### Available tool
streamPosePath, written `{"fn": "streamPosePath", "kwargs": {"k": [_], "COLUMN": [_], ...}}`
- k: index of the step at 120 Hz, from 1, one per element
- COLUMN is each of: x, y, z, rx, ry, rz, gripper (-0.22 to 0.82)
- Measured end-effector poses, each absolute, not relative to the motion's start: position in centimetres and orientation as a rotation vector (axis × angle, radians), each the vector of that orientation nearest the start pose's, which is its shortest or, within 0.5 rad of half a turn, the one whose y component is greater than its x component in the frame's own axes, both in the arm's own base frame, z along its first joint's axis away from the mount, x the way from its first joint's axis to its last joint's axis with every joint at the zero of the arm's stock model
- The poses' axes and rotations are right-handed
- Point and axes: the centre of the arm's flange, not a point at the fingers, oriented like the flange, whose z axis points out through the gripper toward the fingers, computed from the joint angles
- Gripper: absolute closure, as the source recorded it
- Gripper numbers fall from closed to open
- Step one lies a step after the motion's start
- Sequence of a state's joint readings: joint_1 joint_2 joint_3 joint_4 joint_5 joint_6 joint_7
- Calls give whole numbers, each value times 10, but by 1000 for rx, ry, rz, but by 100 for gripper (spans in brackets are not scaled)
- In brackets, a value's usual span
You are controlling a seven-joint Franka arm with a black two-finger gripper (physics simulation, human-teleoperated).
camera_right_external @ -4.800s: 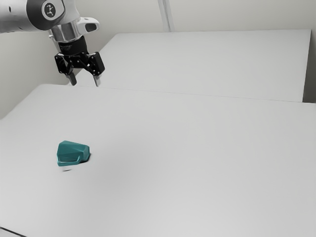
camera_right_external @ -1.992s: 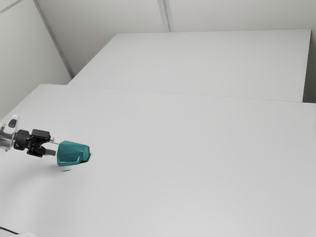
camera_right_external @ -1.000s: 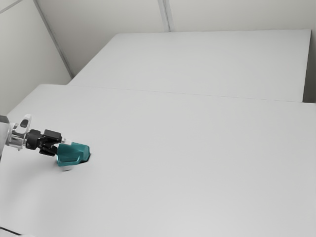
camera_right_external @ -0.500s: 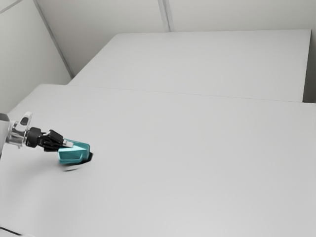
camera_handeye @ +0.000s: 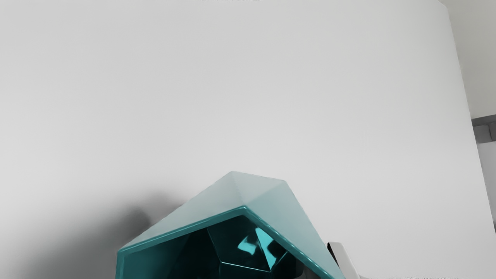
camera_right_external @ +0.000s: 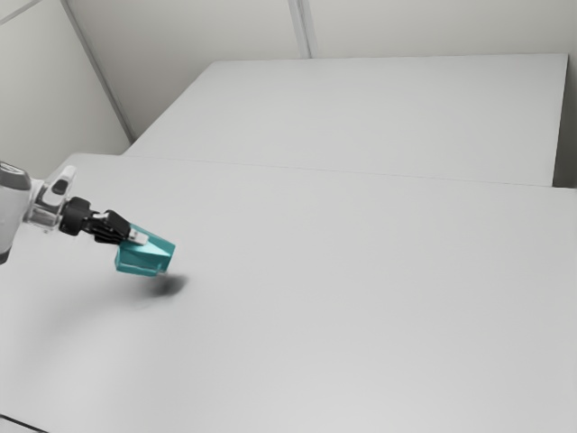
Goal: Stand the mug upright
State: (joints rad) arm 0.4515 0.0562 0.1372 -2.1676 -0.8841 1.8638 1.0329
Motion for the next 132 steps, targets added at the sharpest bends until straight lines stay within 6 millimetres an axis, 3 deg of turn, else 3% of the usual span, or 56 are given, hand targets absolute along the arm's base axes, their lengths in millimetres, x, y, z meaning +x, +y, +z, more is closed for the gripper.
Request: {"fn": "streamPosePath", "kwargs": {"k": [38,64,97,111,132], "x": [483,479,478,477,475], "y": [176,172,126,107,82], "z": [410,431,463,467,455], "rx": [2496,2678,2848,2911,2990], "ry": [-247,-319,-410,-417,-395], "rz": [322,217,134,93,37], "gripper": [78,78,78,78,78]}}
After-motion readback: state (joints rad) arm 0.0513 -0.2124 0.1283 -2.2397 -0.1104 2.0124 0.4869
